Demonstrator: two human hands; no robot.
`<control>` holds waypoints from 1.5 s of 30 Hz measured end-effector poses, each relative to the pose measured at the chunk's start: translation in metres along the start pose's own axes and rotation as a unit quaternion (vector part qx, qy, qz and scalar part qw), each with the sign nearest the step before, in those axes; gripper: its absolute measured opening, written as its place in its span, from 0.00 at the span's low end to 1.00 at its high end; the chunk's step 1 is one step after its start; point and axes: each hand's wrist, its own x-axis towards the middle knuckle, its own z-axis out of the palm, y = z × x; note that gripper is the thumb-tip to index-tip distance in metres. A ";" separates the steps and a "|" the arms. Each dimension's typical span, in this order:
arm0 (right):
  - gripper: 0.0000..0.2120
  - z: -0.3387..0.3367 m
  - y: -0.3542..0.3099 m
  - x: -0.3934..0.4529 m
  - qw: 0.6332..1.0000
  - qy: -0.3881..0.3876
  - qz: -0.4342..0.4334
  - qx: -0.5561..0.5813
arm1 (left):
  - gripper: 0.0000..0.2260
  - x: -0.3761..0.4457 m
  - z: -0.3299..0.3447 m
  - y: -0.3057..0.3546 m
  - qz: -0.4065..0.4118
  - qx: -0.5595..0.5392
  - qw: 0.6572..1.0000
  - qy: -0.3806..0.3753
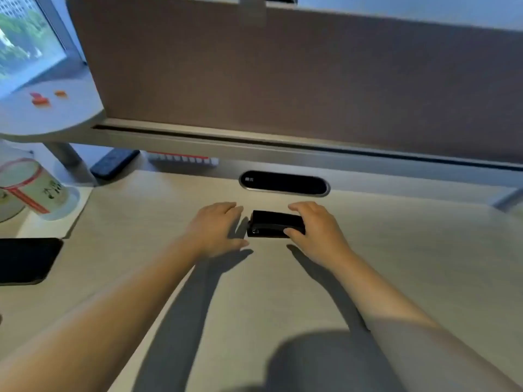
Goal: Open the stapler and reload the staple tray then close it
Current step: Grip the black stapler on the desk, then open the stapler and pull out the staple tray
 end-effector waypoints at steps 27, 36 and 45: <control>0.13 0.043 0.005 -0.011 0.966 0.108 0.042 0.231 | 0.19 0.003 0.059 -0.001 -0.015 -0.234 0.964 0.128; 0.14 0.069 0.007 -0.041 0.888 0.235 0.063 0.390 | 0.19 -0.033 0.083 0.007 -0.013 -0.224 0.959 0.171; 0.08 0.083 0.026 -0.071 0.797 0.294 0.105 0.517 | 0.16 -0.066 0.101 0.014 -0.011 -0.216 0.955 0.203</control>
